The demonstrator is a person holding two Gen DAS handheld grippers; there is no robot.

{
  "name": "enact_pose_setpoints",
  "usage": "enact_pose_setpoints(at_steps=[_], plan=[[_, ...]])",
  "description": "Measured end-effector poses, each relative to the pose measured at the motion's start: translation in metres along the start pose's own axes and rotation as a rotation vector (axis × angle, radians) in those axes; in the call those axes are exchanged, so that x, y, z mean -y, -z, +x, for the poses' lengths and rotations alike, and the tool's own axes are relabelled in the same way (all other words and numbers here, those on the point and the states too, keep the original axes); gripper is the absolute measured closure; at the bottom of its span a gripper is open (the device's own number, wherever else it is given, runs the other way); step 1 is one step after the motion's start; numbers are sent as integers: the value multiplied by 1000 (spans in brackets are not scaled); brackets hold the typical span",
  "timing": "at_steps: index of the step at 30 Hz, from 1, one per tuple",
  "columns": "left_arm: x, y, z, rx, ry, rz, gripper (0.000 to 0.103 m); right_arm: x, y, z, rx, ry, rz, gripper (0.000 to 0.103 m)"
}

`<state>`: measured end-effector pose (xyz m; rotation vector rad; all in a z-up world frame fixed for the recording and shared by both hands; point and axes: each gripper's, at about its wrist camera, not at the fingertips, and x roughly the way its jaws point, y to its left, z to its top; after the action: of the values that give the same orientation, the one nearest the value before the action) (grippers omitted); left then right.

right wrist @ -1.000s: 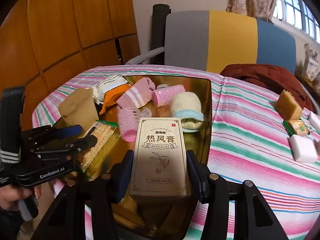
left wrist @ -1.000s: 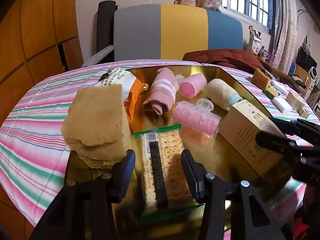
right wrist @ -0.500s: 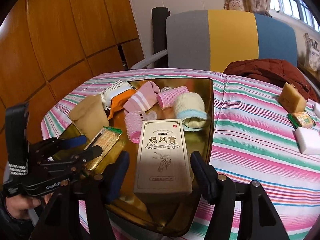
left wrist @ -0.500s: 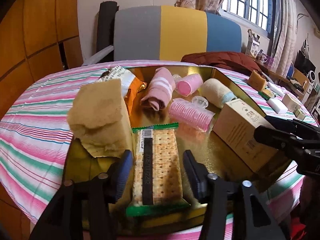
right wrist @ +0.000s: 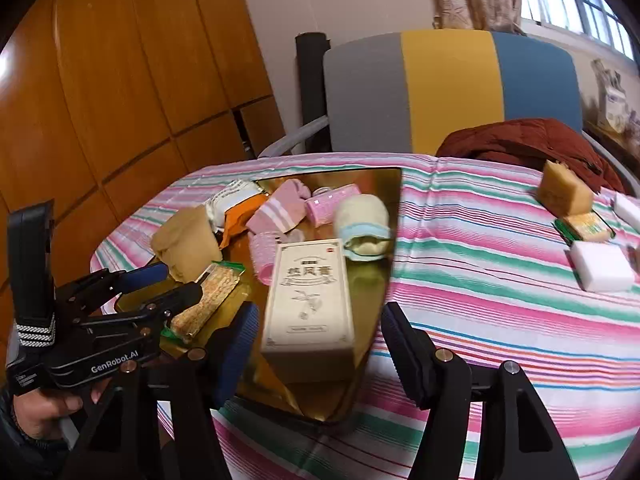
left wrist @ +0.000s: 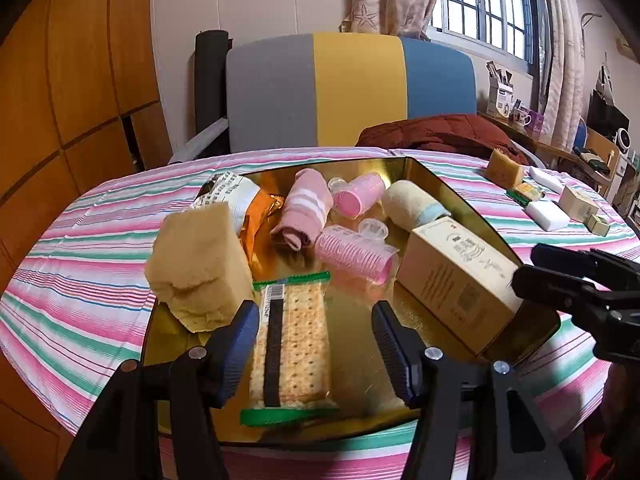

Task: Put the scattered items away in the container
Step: 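Lower the cracker pack and box into the tray and open both tools, then move both tools back toward the white sponges and green box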

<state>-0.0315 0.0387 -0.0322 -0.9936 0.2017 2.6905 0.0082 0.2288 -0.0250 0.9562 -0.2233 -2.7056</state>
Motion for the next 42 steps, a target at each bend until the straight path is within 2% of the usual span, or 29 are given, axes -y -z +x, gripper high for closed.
enact_pose_setpoints(at_steps=[2,8,12,15,23,32,36,42], plan=[[5,-4,-2,8,4,7,40,8,2,-4,5,9,18,37],[23,-8,-6,15,2,54,40,33,9,-14,7,38,78,34],[35,-17,-9,32,2,87,40,49,10,-23,4,88,63,32],[47,-24,-10,45,24,98,40,67,8,-29,-14,131,44,27],[84,-36,-10,68,80,158,40,126,1,-45,-71,248,27,25],[128,-42,-3,54,138,240,40,189,-11,-66,-131,319,57,25],[150,-48,5,38,182,276,40,223,-26,-81,-133,355,108,25],[193,-58,19,1,276,305,40,293,-45,-106,-117,421,262,25]])
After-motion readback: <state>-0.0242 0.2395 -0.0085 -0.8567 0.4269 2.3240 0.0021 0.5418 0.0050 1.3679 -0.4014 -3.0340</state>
